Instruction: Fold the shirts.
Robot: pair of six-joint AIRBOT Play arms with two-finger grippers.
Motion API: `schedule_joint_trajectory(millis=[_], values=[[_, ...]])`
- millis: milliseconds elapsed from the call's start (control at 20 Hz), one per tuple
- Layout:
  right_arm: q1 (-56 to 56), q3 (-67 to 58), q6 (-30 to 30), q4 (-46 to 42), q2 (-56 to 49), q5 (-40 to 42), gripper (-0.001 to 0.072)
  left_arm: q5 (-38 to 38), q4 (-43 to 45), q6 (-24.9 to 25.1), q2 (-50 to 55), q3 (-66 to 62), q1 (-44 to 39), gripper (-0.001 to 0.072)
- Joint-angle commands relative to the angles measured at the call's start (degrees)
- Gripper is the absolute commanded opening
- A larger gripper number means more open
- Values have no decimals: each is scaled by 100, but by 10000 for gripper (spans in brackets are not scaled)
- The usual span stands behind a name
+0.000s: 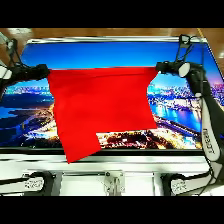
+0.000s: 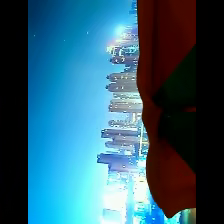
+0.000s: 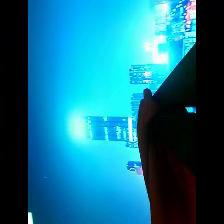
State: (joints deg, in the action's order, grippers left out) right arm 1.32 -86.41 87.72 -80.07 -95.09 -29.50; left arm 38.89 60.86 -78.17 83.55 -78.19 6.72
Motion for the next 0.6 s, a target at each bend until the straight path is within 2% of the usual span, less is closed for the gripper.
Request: schedule_joint_trajectory(millis=[0,200,350,450,550], values=[[107,4,33,46,-656,949,66,-538,-313,11,713,4,-20,44],[116,7,42,133,-977,811,66,-490,-308,13,1130,4,-120,45],[114,4,39,221,-1003,424,66,-168,-275,15,1283,4,-129,45],[81,4,33,203,-922,-59,66,345,70,15,1268,-24,-87,45],[20,4,35,199,-824,-697,66,1191,595,13,1268,-116,-24,45]])
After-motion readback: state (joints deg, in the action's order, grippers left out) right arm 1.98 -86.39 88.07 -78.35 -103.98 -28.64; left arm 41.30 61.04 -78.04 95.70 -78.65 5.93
